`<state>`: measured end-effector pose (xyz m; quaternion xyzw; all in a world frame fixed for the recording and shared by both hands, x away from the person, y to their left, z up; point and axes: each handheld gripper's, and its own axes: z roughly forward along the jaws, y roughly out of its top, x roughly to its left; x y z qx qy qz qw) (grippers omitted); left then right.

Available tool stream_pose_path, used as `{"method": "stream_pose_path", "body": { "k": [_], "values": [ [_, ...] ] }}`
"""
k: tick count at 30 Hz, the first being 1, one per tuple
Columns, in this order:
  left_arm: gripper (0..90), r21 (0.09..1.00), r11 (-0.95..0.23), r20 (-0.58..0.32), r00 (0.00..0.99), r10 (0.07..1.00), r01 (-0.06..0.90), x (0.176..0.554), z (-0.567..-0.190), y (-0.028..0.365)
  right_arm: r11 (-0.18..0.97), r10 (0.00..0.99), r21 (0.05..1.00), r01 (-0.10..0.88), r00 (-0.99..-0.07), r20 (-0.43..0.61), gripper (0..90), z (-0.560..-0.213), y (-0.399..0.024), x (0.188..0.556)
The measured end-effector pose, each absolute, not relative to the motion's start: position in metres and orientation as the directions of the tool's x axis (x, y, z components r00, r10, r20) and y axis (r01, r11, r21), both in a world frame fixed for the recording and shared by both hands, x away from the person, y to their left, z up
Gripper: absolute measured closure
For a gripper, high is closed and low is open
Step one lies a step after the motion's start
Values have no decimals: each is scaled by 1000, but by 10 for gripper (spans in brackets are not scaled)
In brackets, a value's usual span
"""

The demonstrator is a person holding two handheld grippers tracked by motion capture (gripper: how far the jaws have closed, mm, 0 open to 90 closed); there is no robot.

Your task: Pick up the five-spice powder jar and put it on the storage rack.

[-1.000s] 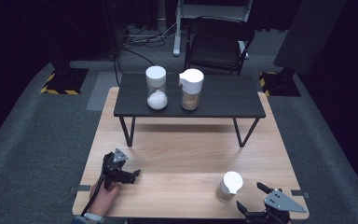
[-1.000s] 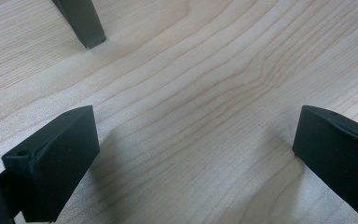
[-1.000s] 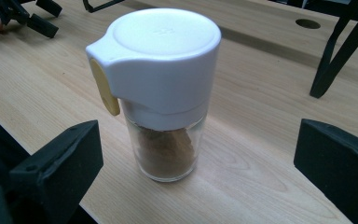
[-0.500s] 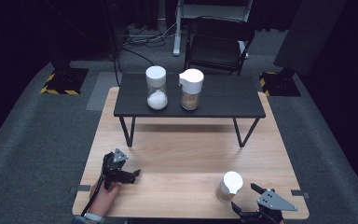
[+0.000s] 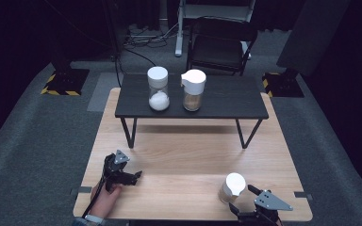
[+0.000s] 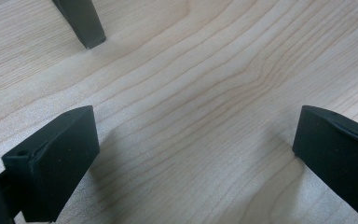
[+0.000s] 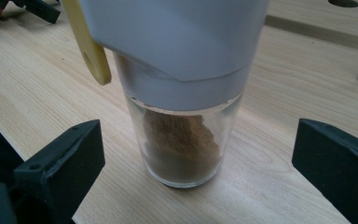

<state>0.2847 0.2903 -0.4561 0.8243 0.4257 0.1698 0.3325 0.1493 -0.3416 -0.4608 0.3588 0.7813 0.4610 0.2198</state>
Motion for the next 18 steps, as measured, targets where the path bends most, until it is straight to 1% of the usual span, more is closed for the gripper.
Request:
{"method": "stream_pose_path", "body": {
  "k": [11, 18],
  "values": [
    [2, 692, -417, -3, 580, 814, 589, 285, -456, 290, 322, 750, 877, 356, -661, -8, 56, -470, -334, 160],
    [2, 693, -417, -3, 580, 815, 589, 285, -456, 290, 297, 751, 888, 350, -661, 10, 102, -478, -334, 166]
  ]
}}
